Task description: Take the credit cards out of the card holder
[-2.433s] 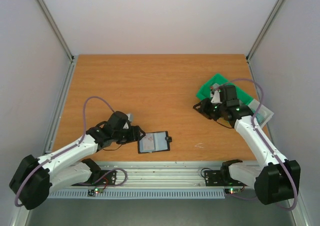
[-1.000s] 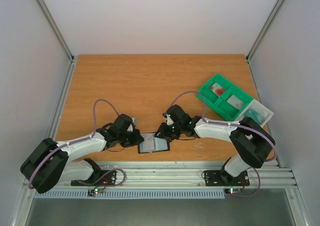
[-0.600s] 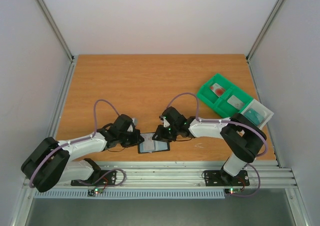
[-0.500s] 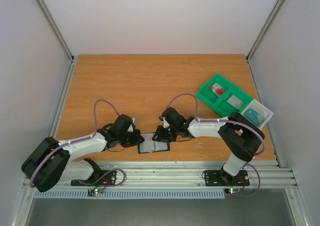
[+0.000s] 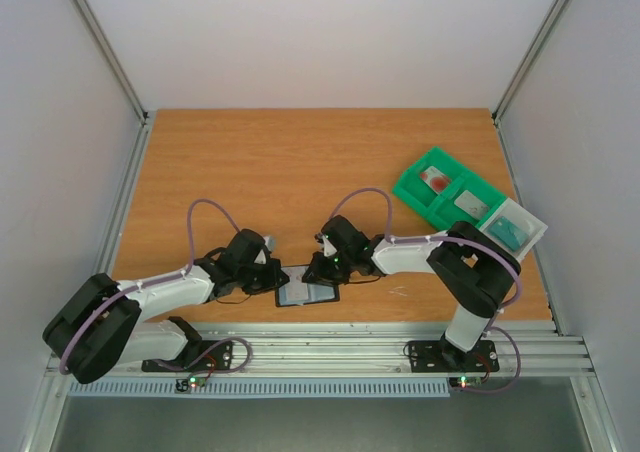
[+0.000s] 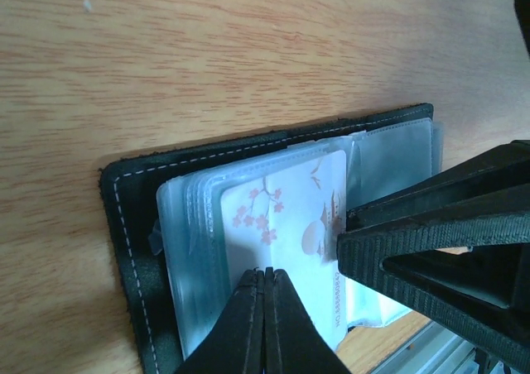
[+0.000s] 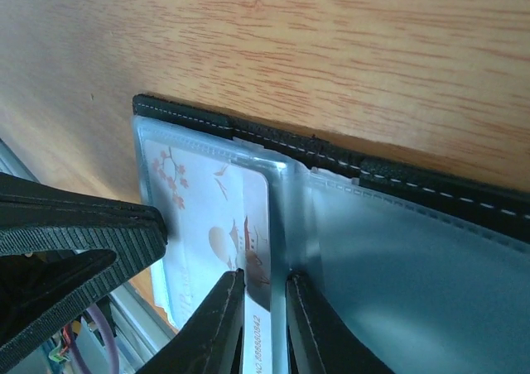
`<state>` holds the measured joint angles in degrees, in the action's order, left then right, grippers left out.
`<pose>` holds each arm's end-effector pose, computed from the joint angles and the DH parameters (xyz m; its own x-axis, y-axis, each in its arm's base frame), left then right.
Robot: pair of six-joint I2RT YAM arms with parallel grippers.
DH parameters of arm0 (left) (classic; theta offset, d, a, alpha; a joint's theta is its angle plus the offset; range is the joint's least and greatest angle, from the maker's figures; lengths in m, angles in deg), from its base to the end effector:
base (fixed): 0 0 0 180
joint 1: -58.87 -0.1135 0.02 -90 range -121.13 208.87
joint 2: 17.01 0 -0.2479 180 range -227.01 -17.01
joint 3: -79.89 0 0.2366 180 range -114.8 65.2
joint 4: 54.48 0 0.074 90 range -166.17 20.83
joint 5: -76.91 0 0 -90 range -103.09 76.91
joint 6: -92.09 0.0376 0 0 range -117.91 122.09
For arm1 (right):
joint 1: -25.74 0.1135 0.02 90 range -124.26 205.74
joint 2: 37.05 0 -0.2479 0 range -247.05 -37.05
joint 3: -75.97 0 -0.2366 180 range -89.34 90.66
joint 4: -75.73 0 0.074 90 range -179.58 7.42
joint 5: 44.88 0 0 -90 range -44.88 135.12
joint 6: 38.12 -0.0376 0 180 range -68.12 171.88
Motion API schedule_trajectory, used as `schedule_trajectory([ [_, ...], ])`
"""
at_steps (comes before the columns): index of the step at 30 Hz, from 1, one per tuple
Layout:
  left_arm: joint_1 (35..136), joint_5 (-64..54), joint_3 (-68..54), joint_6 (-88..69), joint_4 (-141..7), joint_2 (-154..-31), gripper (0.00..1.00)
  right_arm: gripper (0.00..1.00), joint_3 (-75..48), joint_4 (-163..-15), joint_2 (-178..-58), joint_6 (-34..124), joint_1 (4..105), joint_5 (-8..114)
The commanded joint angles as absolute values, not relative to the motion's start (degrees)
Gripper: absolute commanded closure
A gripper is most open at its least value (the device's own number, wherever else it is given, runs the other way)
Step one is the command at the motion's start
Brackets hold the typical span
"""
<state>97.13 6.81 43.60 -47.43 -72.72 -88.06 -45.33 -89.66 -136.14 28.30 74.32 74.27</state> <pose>0.1489 -0.1337 0.1257 -0.9723 -0.1441 -0.1839 0.0054 0.7731 -0.6342 0.1852 0.2376 0.1175 -0.8326 -0.4157 -0.3661 -0.5528 0.5833 0.5951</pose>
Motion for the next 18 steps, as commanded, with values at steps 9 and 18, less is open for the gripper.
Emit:
schedule_trajectory([
  [9, 97.0, 4.4, 44.8, -47.7, -74.6, -88.5, 0.96, 0.99, -47.2, -94.5, -135.3, 27.8, 75.0, 73.3],
  [18, 97.0, 3.7, 44.2, -48.1, -77.9, -84.8, 0.84, 0.99, -48.1, -91.0, -131.0, 28.8, 74.8, 68.9],
])
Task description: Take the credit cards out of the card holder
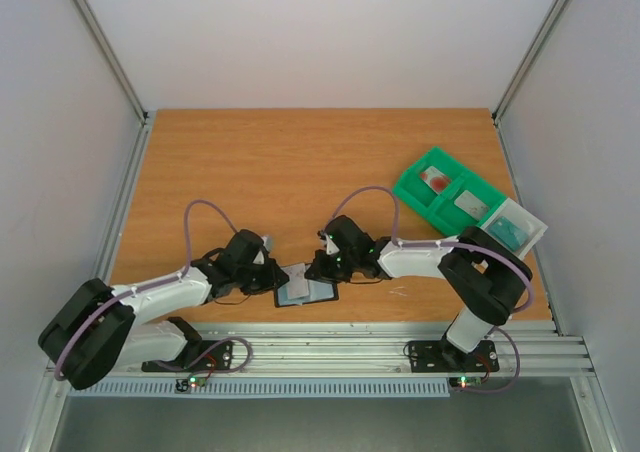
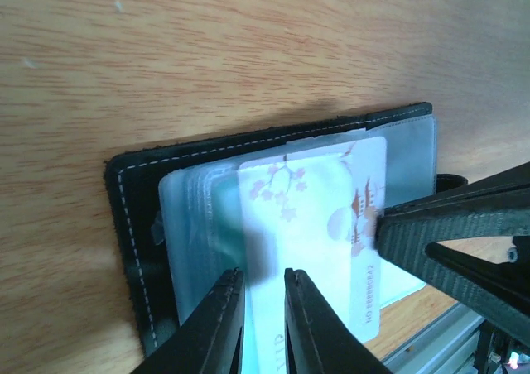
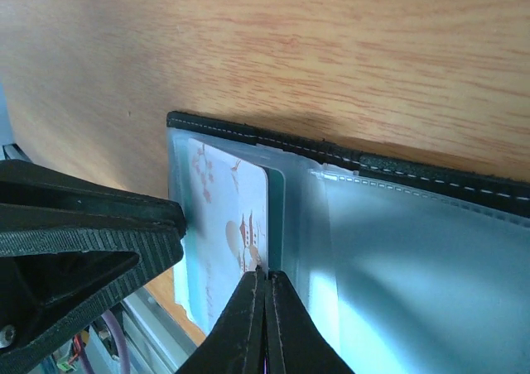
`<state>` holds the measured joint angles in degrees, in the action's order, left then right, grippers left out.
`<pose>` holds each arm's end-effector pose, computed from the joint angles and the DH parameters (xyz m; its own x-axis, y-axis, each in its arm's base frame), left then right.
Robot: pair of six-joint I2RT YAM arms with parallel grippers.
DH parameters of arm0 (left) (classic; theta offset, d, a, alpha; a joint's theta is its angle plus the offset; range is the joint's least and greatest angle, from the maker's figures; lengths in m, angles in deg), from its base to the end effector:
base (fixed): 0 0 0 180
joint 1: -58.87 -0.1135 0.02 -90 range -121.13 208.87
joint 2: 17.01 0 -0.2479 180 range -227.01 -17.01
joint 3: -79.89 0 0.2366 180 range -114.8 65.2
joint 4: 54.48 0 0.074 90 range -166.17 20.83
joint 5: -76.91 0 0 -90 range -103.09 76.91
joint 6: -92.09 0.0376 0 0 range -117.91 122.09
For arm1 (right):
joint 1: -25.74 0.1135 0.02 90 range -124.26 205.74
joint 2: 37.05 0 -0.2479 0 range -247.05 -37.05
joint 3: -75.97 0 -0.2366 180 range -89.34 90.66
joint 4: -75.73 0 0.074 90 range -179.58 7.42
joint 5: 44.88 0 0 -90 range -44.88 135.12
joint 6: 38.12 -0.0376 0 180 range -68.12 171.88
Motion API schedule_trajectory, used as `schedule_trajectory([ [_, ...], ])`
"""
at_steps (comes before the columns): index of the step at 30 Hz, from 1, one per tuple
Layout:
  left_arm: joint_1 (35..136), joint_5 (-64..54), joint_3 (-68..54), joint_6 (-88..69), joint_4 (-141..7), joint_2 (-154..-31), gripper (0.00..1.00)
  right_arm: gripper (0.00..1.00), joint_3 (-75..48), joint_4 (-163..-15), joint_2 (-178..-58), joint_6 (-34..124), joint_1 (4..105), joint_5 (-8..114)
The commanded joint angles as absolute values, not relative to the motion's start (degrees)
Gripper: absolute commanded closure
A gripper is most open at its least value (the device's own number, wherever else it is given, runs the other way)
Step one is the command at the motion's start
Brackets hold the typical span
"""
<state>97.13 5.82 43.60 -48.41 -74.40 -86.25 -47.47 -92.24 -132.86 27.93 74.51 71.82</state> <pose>0.1470 -0.1314 0.1293 -0.9688 -0.1657 -0.1846 -0.0127 0.7764 -0.6301 0.1821 0.2335 0.1265 -0.8179 -0.3830 -0.4294 -0.5746 0.5831 0.5743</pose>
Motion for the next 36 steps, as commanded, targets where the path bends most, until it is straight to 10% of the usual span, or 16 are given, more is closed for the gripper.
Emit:
schedule_trajectory([
  [1, 97.0, 3.6, 44.2, -48.0, -78.0, -84.7, 0.84, 0.99, -48.1, -90.9, -131.1, 28.7, 74.9, 69.0],
  [19, 97.0, 5.4, 45.3, -46.8, -74.4, -88.2, 1.0, 0.86, -49.6, -94.9, -133.3, 26.5, 74.3, 70.3],
  [36, 97.0, 3.1, 45.1, -45.9, -78.3, -86.4, 0.99, 0.99, -52.0, -96.3, -131.9, 26.1, 71.5, 71.3],
])
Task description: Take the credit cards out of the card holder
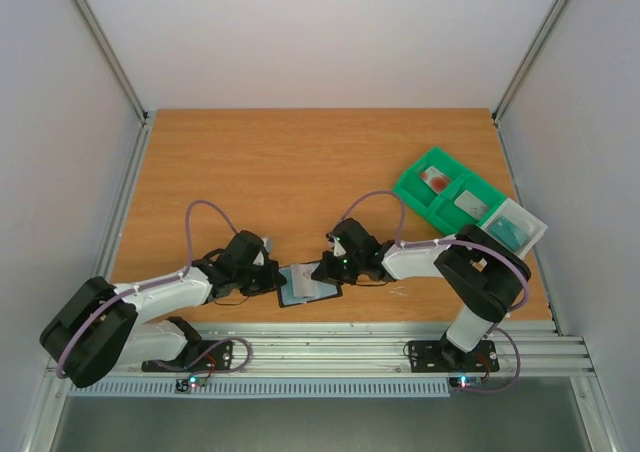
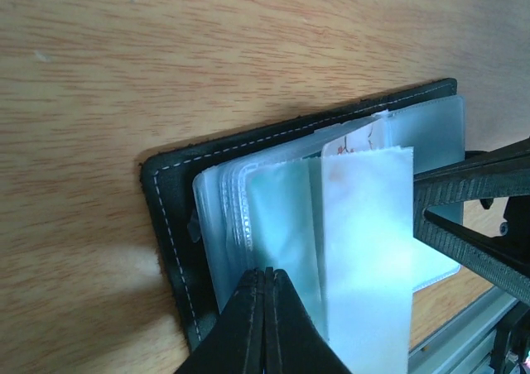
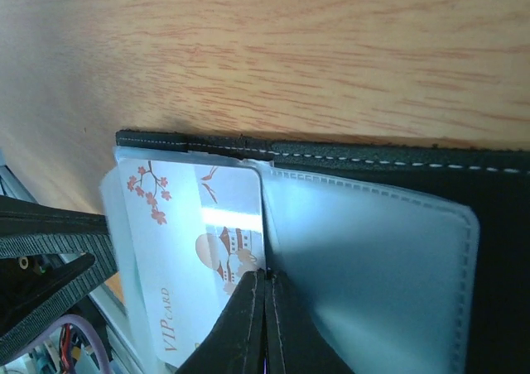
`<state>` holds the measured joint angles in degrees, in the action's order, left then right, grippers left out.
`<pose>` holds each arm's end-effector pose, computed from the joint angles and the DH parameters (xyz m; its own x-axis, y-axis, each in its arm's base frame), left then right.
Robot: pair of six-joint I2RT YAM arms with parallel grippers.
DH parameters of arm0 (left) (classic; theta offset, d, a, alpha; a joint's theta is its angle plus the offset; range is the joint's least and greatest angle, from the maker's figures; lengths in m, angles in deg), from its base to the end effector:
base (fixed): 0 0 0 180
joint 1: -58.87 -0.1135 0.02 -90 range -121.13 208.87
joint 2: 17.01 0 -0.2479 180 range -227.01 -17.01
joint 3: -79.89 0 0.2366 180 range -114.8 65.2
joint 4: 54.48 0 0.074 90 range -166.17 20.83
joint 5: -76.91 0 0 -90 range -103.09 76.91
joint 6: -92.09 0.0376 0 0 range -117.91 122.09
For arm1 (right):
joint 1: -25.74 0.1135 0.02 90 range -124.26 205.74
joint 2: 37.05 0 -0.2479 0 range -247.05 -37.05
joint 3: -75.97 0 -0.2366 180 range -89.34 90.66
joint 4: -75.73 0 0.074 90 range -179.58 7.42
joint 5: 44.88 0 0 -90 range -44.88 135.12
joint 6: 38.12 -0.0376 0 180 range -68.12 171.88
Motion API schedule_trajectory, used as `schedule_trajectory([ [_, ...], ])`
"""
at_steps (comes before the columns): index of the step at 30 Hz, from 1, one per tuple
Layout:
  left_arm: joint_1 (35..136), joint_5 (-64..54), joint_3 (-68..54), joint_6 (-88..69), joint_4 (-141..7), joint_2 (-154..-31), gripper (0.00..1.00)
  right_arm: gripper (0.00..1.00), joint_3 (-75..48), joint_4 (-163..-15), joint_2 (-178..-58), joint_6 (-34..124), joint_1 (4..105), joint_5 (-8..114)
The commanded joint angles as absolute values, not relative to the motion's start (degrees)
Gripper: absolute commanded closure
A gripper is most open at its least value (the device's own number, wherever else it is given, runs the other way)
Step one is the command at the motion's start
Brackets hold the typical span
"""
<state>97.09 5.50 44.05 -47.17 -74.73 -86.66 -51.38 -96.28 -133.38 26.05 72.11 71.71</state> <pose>0.1456 -0.1299 0.1255 -0.9708 -0.1496 -0.1875 -0.0033 0.7900 -0.6132 0.1846 0.2180 0.1121 -0.8527 -0.3298 -0.4052 -0.5192 0.6219 0.5863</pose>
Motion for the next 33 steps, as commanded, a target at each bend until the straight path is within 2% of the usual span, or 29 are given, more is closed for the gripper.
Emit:
schedule_trajectory([
  [1, 97.0, 2.9, 45.0, -45.8, -78.4, -86.3, 1.0, 0.99, -52.1, -96.1, -131.7, 26.1, 71.4, 71.2],
  [17, 97.0, 1.8, 43.8, -46.5, -80.0, -85.4, 0.98, 0.99, -53.7, -96.1, -128.0, 27.6, 70.8, 71.6],
  [24, 97.3, 3.4, 42.0, -47.6, -80.2, -84.3, 0.93, 0.81, -53.4, -96.8, -129.0, 28.9, 70.6, 71.4],
  [33, 98.3, 0.9, 38.7, -48.2, -83.6, -82.8, 0.83, 0.8, -53.1, -98.0, -131.5, 30.2, 70.2, 73.2],
])
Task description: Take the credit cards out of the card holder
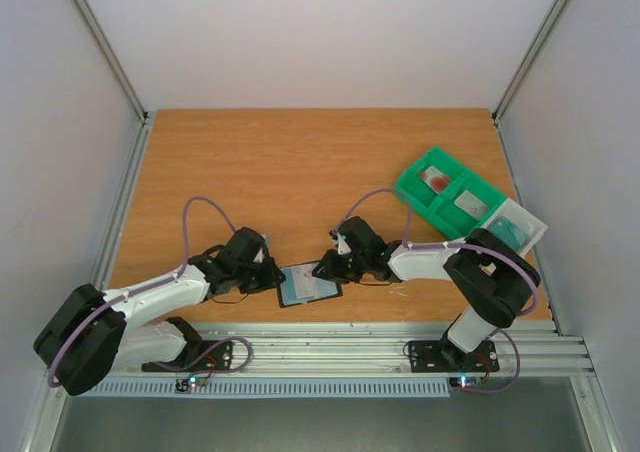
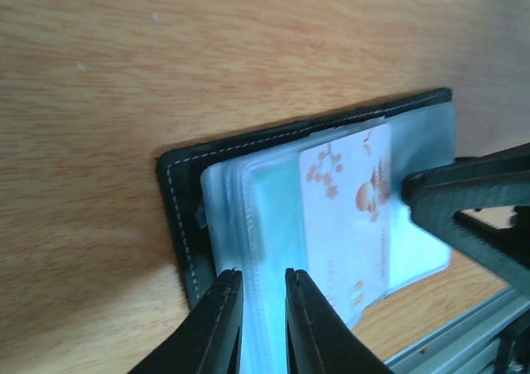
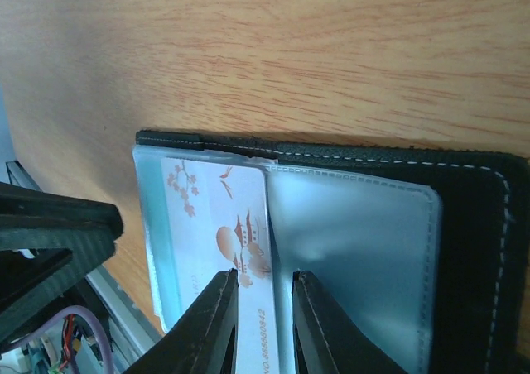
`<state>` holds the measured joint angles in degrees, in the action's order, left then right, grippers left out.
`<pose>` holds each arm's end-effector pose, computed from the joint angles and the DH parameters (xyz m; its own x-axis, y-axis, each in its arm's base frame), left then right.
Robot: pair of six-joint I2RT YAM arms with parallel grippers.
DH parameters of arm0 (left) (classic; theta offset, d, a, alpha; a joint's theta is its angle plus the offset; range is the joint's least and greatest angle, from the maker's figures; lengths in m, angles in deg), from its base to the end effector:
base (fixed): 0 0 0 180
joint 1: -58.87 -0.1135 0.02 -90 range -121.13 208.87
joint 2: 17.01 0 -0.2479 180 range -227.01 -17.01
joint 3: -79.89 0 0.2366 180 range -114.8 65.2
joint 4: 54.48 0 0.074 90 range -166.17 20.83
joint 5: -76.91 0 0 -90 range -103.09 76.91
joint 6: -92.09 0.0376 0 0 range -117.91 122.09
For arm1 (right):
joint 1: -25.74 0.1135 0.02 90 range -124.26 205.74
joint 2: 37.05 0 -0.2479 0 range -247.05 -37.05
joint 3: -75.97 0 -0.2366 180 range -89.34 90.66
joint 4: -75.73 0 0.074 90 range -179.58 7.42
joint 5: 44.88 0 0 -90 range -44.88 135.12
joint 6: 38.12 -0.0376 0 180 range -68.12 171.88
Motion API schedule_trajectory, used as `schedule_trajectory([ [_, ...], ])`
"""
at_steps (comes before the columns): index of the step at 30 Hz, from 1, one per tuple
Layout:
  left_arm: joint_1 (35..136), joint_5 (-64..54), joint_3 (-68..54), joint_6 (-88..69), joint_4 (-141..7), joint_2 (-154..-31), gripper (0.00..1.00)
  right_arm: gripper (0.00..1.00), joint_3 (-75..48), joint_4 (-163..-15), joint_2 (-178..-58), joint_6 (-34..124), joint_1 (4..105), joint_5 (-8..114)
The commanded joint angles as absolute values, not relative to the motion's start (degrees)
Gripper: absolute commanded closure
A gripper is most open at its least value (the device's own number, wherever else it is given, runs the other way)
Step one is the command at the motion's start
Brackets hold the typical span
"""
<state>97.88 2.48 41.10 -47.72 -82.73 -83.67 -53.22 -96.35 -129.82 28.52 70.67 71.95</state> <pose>0.1431 -0.1289 0.1390 -0.9683 -0.1626 -0.1895 -0.0265 0.8215 -0.5696 0.1843 0.2078 0.1207 -0.8285 -0.3267 -0.4547 -0.5529 0.6055 0.5724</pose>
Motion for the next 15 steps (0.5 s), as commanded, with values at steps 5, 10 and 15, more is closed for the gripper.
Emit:
schedule_trajectory([
  [5, 99.3, 1.7, 38.3, -48.3, -80.2, -84.1, 0.81, 0.81, -53.3, -98.6, -132.2, 30.2, 70.2, 73.9],
  [10, 99.4, 5.1, 38.9, -48.1, -74.6, -89.1, 0.9, 0.81, -53.3, -98.9, -132.6, 30.0, 70.2, 73.9],
  [15, 99.3, 7.0, 40.8, -49.0, -67.4, -94.3, 0.97, 0.81, -53.3, -99.4, -133.3, 29.9, 70.1, 74.3],
])
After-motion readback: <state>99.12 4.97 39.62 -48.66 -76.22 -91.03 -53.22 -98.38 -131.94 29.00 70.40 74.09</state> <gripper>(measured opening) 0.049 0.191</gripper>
